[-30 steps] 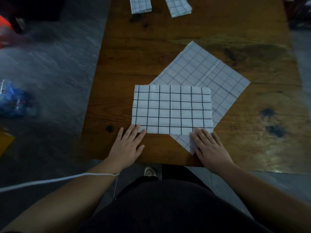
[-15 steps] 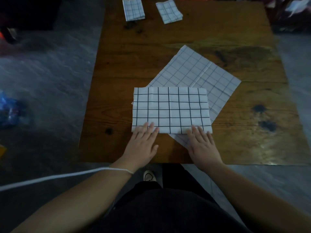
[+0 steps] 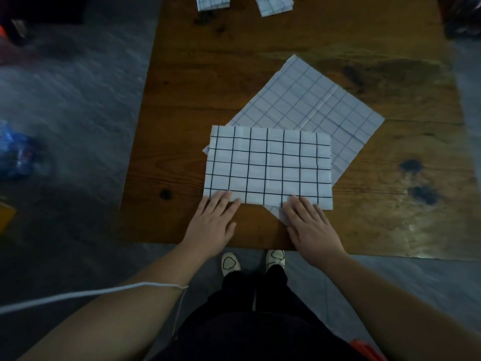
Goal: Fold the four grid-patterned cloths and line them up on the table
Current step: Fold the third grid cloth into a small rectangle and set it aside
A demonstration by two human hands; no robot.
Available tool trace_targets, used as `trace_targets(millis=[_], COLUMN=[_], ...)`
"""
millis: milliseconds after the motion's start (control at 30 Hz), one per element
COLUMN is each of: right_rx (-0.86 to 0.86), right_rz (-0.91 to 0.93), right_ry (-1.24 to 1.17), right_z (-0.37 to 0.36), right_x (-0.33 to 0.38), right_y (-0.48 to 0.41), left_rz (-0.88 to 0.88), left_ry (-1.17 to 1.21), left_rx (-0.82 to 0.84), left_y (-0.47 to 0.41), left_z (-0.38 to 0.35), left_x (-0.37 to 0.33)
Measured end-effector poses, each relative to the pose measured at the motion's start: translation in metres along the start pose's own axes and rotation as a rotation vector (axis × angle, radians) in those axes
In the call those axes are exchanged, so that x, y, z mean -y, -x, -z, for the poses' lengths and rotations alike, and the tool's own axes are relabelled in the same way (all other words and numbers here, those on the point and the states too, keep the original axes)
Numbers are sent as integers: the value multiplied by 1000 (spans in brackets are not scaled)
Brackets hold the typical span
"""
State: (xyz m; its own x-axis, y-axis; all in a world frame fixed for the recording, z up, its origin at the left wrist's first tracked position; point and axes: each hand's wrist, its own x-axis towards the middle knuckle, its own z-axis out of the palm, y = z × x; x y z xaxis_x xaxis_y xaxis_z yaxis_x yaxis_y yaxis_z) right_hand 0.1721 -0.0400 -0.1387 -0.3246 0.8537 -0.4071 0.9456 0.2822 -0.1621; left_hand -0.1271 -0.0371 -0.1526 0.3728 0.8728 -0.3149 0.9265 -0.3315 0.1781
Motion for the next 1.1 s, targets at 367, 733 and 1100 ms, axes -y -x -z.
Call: trace_targets(millis=[367, 733, 1100], right_rx=[-15, -41, -63], right_rz=[-85, -179, 1], right_ry=[-7, -48, -97], right_z=[-4, -5, 8], right_x=[-27, -35, 44], right_y=[18, 30, -3], left_rz=[67, 114, -71], left_ry=[-13, 0, 68], left_rx=[11, 48, -32], left_y=[18, 28, -9], left_z=[-3, 6, 23], left_x=[20, 36, -33])
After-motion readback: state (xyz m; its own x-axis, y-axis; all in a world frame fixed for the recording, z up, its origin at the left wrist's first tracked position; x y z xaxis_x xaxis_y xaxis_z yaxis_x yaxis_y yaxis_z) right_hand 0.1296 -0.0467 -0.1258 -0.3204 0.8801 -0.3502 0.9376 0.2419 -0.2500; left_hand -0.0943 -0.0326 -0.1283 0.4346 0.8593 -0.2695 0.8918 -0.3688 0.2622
